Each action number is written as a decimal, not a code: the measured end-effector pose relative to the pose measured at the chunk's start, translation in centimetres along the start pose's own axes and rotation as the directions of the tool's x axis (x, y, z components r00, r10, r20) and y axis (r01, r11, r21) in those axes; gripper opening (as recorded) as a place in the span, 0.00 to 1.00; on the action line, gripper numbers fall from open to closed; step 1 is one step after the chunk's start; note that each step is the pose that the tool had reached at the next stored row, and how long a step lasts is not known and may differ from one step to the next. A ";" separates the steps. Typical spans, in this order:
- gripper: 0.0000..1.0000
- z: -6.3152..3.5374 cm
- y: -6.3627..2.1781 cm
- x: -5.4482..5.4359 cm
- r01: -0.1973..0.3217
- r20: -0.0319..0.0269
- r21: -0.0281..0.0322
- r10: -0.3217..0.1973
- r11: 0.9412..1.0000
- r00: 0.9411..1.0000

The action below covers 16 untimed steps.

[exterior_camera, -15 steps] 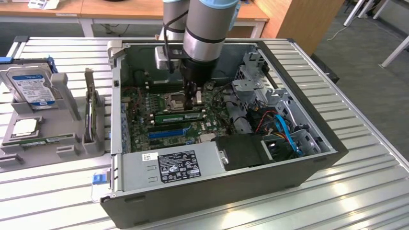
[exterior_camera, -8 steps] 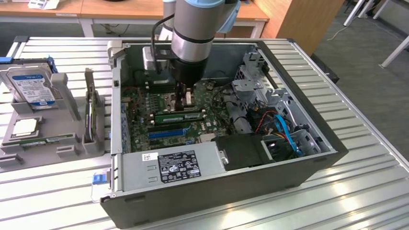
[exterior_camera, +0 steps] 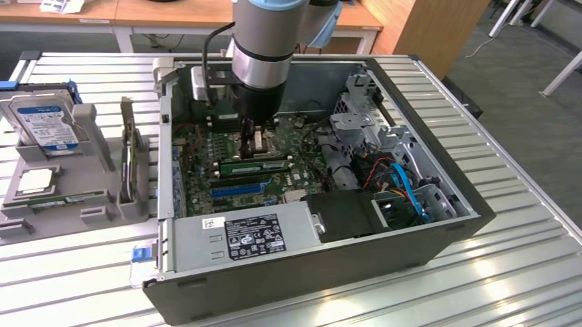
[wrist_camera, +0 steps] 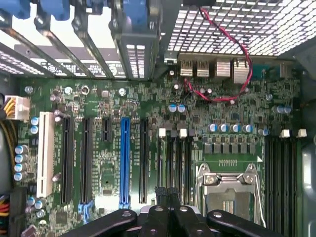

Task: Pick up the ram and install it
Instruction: 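Press down the ram until it locks into place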

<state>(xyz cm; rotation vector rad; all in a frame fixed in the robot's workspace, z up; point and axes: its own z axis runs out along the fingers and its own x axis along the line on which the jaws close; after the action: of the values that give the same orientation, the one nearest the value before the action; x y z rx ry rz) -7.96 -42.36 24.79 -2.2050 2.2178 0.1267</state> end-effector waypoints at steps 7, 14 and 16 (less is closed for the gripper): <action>0.10 0.02 0.42 0.0 0.000 0.000 0.001 0.000 1.000 1.000; 0.10 0.04 0.80 0.0 0.000 0.000 0.004 0.000 1.000 1.000; 0.10 0.04 0.86 0.0 0.000 0.000 0.004 0.000 1.000 1.000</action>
<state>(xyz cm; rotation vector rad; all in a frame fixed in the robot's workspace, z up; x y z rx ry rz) -8.82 -42.36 24.79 -2.2030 2.2152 0.1220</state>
